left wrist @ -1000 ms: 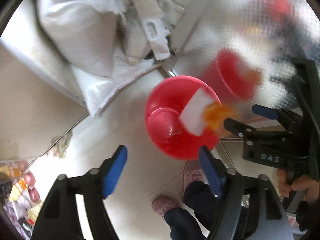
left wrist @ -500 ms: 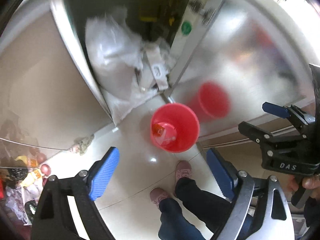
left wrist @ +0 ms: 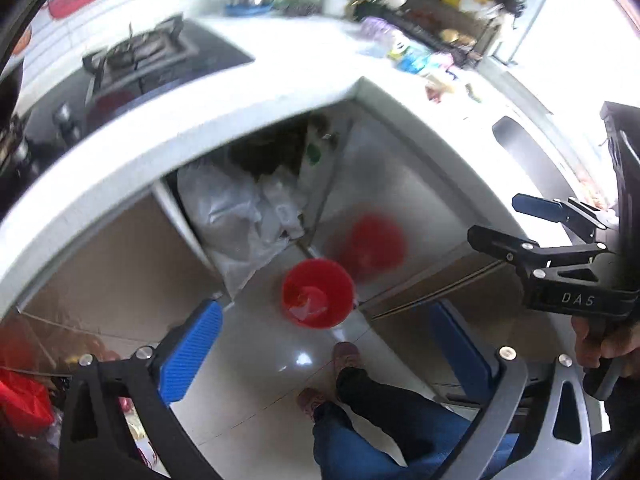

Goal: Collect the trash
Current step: 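Raise both tools back up to the counter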

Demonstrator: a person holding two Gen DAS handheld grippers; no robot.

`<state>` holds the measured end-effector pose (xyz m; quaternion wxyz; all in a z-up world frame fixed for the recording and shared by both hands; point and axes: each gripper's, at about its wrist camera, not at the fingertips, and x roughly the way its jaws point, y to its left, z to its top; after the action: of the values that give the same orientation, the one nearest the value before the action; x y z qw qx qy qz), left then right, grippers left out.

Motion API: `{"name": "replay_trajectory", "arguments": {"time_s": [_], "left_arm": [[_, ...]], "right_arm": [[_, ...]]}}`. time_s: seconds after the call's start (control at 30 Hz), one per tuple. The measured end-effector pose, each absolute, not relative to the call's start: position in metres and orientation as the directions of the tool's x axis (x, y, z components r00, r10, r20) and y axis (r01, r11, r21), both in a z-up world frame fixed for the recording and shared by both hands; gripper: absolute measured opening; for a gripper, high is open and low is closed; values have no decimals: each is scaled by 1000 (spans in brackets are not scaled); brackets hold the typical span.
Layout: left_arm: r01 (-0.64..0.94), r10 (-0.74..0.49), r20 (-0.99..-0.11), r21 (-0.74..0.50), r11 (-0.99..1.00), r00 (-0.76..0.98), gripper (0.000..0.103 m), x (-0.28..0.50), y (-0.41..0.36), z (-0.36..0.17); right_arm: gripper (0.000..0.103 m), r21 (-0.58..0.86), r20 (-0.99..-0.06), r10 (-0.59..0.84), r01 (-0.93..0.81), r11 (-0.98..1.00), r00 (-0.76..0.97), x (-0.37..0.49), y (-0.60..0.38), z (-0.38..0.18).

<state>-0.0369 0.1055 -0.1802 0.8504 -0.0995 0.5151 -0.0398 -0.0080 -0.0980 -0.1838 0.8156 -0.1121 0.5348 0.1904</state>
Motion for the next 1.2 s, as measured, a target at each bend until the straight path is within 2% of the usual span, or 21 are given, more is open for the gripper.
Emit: {"name": "replay_trajectory", "arguments": {"time_s": [0.13,0.3,0.53,0.77,1.03,1.2], "left_arm": [[2,-176,-846,-203,979,503,103,-39,95,-138],[30,-185,-828,-199,979,529,103,-33,83,-98],[67,-176,-825,-166,984,537,103,-5,64,-74],[81,-198,-825,-183,980,530,103,50,49,-67],[93,-132,-839,-98,991,527,103,131,29,-69],[99,-174,-856,-143,985,487,103,180,22,-79]], "right_arm": [[93,22,-906,185,-395,919,381,-16,-109,-141],[94,13,-895,167,-349,937,413,-15,-123,-112],[96,12,-868,163,-309,951,469,2,-147,-80],[96,13,-865,140,-256,967,482,45,-168,-78],[96,49,-874,152,-227,973,462,119,-195,-89],[96,35,-889,140,-241,970,435,166,-205,-103]]}}
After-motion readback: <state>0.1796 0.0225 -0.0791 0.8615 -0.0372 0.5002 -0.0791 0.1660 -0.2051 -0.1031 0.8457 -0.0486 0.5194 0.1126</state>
